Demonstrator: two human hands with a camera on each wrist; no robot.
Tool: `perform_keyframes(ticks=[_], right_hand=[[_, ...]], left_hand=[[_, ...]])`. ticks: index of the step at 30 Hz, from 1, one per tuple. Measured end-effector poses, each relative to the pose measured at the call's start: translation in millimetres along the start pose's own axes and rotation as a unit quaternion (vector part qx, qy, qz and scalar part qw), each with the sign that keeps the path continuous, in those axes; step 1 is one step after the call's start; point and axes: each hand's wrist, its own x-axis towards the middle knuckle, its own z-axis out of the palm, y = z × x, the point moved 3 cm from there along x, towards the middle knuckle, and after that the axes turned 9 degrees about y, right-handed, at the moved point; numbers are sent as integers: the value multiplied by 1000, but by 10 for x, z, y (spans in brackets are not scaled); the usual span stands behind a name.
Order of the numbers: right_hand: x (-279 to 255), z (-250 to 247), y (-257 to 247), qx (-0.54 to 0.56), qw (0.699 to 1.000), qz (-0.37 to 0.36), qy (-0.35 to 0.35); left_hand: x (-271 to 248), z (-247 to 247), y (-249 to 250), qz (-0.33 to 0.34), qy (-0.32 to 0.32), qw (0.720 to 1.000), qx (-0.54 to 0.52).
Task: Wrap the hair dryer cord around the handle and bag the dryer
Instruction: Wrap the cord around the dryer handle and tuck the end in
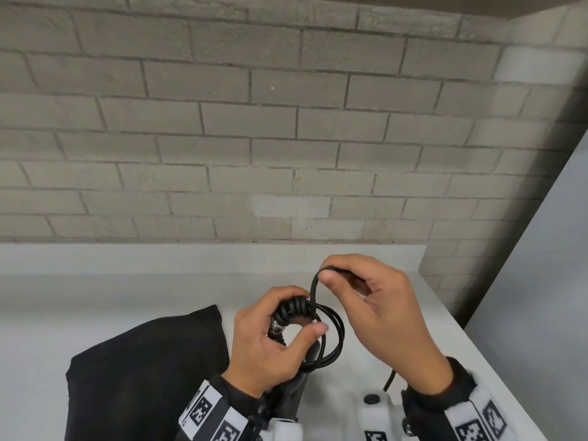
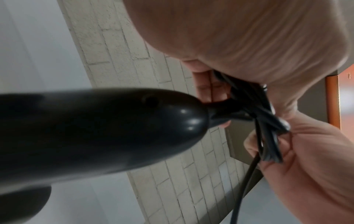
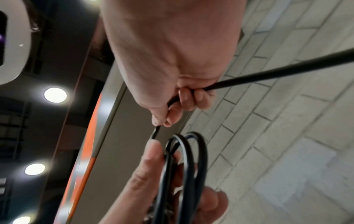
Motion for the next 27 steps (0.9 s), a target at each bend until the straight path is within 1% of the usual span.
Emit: perform_keyframes(ticks=[4, 7, 10, 12, 14, 17, 19, 22, 25, 27], right_hand=[[-3, 120, 162, 94, 988, 126, 6], [-99, 221, 307, 175, 959, 223, 28], [-227, 294, 386, 209, 937, 277, 47], [-293, 291, 411, 198, 933, 295, 47], [-360, 270, 400, 210, 931, 297, 35], [-485, 262, 365, 227, 937, 264, -18], [-564, 273, 401, 212, 938, 271, -46], [-602, 294, 460, 183, 939, 287, -54], [-585, 309, 447, 198, 932, 296, -64], [-561, 304, 442, 187, 932, 302, -67]], left_hand=[[2, -12, 9, 16, 2, 1000, 5], [-12, -14, 2, 15, 11, 1000, 10], [-35, 0, 5, 7, 23, 1000, 10], [-49, 16, 14, 2, 34, 999, 23], [-58, 32, 25, -5, 46, 998, 38], [-47, 44, 40, -19, 62, 997, 49], [-24, 37, 41, -33, 71, 995, 54], [-3, 35, 18, -53, 77, 994, 61], [-11, 61, 9, -80, 74, 993, 48], [-8, 71, 6, -109, 70, 991, 35]])
